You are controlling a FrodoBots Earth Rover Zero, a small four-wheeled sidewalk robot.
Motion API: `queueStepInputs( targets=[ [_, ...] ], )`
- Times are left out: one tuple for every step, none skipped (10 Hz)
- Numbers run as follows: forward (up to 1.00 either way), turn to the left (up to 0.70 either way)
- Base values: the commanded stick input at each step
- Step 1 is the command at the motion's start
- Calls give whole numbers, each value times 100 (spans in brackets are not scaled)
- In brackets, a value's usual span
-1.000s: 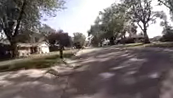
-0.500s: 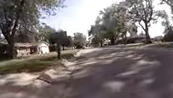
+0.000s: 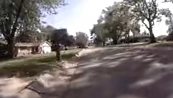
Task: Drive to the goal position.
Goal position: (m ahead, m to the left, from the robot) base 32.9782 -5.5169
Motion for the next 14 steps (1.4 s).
queueStepInputs(
  targets=[
    [100,0],
    [100,0],
    [100,0],
    [100,0],
    [100,-19],
    [100,-30],
    [100,-27],
    [100,-10],
    [100,0],
    [100,0],
    [100,0],
    [100,0],
    [100,0],
    [100,0]
  ],
)
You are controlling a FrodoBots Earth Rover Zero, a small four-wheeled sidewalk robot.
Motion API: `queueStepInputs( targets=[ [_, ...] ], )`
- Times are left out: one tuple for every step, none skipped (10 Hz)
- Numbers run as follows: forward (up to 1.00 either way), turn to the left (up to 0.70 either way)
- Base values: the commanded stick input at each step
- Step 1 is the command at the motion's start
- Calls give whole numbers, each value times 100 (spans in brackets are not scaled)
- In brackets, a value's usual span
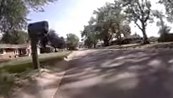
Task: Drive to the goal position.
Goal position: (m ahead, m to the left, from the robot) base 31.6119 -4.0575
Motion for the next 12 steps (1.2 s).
queueStepInputs(
  targets=[
    [100,0],
    [100,0],
    [100,0],
    [100,0],
    [100,0],
    [100,0],
    [100,0],
    [100,0],
    [100,0],
    [100,0],
    [100,0],
    [100,0]
  ],
)
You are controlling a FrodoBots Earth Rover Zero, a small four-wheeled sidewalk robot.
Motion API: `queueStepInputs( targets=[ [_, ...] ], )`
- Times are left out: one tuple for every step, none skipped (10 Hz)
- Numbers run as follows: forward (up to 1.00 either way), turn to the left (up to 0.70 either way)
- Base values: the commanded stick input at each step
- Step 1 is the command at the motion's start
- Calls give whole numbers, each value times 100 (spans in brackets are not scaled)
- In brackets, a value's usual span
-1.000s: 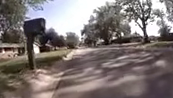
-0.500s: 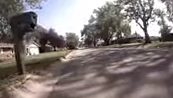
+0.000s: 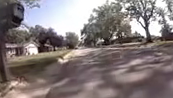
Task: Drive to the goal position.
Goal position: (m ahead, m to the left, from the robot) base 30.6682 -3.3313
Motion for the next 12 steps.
queueStepInputs(
  targets=[
    [100,0],
    [100,0],
    [100,9],
    [100,31],
    [100,22],
    [100,10],
    [100,2],
    [100,2],
    [100,2],
    [100,0],
    [100,1],
    [100,2]
  ],
)
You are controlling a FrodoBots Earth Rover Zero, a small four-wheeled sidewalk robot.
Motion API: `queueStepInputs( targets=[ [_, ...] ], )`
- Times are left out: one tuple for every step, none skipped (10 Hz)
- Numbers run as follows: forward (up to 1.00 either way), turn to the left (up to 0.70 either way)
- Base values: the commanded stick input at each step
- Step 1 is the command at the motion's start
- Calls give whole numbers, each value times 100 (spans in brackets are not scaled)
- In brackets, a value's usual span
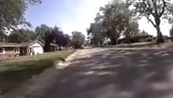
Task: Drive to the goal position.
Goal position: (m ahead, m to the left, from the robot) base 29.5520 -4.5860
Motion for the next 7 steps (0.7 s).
queueStepInputs(
  targets=[
    [100,1],
    [100,1],
    [100,0],
    [100,1],
    [100,1],
    [100,0],
    [100,0]
  ],
)
